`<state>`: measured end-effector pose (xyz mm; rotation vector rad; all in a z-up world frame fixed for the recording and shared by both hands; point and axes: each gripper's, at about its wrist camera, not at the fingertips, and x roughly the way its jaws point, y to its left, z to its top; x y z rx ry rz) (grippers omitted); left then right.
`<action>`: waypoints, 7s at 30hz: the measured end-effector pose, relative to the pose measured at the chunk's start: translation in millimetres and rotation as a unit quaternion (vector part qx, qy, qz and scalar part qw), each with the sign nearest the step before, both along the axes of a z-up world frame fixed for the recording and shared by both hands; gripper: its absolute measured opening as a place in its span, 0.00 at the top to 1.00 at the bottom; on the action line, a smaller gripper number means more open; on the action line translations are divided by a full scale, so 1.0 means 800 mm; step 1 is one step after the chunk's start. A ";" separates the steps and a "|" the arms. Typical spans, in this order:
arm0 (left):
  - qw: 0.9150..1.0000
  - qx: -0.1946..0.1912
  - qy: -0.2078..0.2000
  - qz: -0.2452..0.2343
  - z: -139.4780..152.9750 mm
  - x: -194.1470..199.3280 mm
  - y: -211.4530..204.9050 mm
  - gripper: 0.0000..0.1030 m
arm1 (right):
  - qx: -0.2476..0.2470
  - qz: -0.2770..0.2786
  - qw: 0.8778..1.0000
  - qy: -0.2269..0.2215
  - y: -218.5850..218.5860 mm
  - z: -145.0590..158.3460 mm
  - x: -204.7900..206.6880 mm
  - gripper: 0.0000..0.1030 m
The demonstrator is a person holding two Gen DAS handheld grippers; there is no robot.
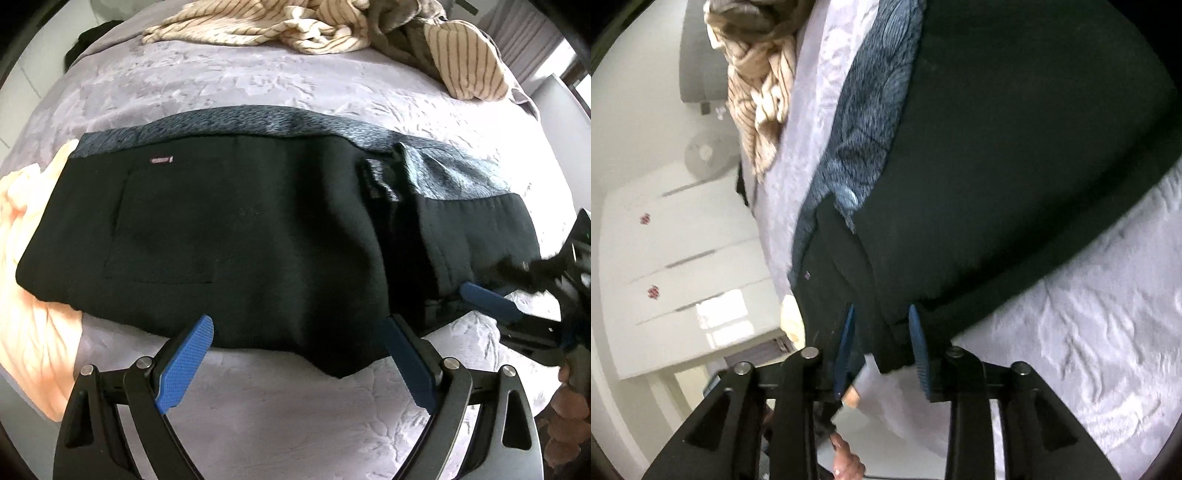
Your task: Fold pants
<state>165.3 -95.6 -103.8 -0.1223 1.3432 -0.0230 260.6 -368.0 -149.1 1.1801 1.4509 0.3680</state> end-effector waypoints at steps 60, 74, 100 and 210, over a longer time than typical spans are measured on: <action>1.000 -0.014 -0.003 -0.016 0.020 0.022 -0.032 0.09 | -0.150 0.152 0.975 -0.063 0.023 0.052 0.020 0.83; 0.998 -0.008 -0.011 -0.069 -0.023 0.112 -0.141 0.09 | -0.234 0.112 0.956 -0.139 -0.158 0.039 0.177 0.52; 0.997 0.024 0.006 -0.071 0.005 0.051 -0.087 0.08 | -0.374 0.196 0.898 -0.120 -0.064 0.093 0.083 0.22; 0.974 0.180 -0.136 0.031 -0.005 0.009 0.139 0.62 | -0.247 0.622 0.732 -0.129 0.578 0.117 0.123 0.10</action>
